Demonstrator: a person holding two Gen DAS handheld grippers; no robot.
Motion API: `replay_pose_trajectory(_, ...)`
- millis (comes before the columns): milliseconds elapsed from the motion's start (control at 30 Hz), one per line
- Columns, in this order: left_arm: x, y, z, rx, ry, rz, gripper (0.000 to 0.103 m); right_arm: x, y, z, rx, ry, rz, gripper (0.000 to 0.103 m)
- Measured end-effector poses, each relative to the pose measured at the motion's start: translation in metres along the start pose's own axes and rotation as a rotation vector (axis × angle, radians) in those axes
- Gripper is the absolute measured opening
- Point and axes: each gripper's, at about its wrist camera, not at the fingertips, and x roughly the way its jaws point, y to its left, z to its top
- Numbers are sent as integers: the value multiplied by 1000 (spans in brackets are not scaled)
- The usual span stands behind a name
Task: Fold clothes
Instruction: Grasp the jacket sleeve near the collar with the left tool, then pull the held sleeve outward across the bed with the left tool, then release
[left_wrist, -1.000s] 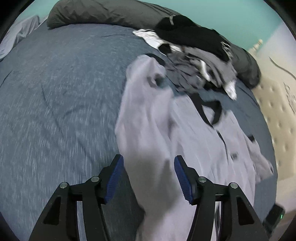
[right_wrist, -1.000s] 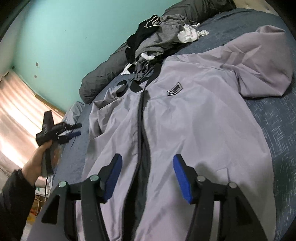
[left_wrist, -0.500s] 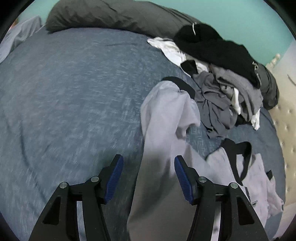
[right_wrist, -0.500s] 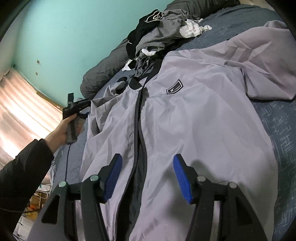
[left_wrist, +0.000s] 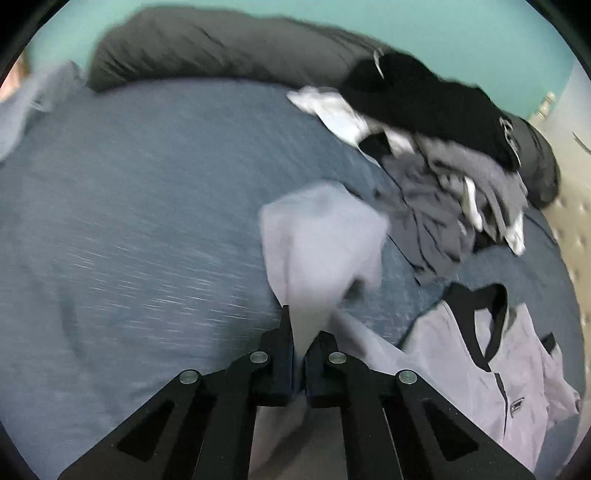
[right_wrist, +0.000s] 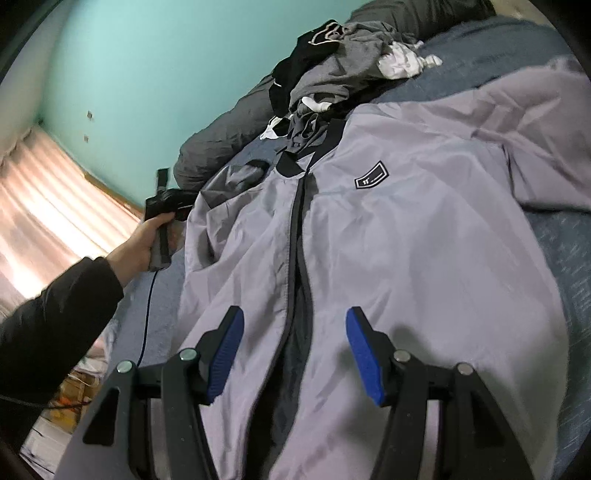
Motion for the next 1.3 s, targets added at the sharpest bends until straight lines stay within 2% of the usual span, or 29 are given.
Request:
replay_pose_trajectory(100, -44, 28, 2, -32, -47, 48, 3, -2, 3, -1, -12, -14, -8, 58)
replay_pose_trajectory(233, -99, 72, -11, -74, -105, 125, 3, -7, 3, -1, -12, -32, -19, 58)
replay_pose_trajectory(400, -139, 120, -43, -143, -133, 203, 3, -12, 1, 1, 8, -57, -16, 58)
replay_pose_trajectory(500, -150, 147, -68, -202, -140, 234, 3, -13, 1, 1, 6, -65, -10, 58)
replay_pose_trajectory(633, -148, 183, -124, -341, -96, 206, 4, -11, 0, -1, 19, -58, -5, 58)
replay_pose_trajectory(733, -133, 191, -159, -361, -14, 190, 4, -11, 1, -2, 14, -53, -4, 58)
replay_pose_trajectory(833, -110, 199, -192, -383, 112, 114, 4, -11, 2, -2, 10, -57, -3, 58)
replay_pose_trajectory(867, -106, 197, -198, -367, 131, 113, 4, -11, 3, -2, 9, -57, -4, 58)
replay_pose_trajectory(933, -105, 191, -202, -302, 145, 134, 7, -10, 3, -3, 8, -53, -7, 58)
replay_pose_trajectory(1033, -117, 188, -195, -255, 114, 146, 17, -9, 5, -5, 3, -50, -12, 58)
replay_pose_trajectory(1167, -137, 193, -164, -213, 13, 193, 51, -9, 6, -5, -3, -51, -14, 58)
replay_pose_trajectory(1300, -127, 204, -133, -207, -3, 204, 52, -7, 7, -6, -10, -46, -22, 58)
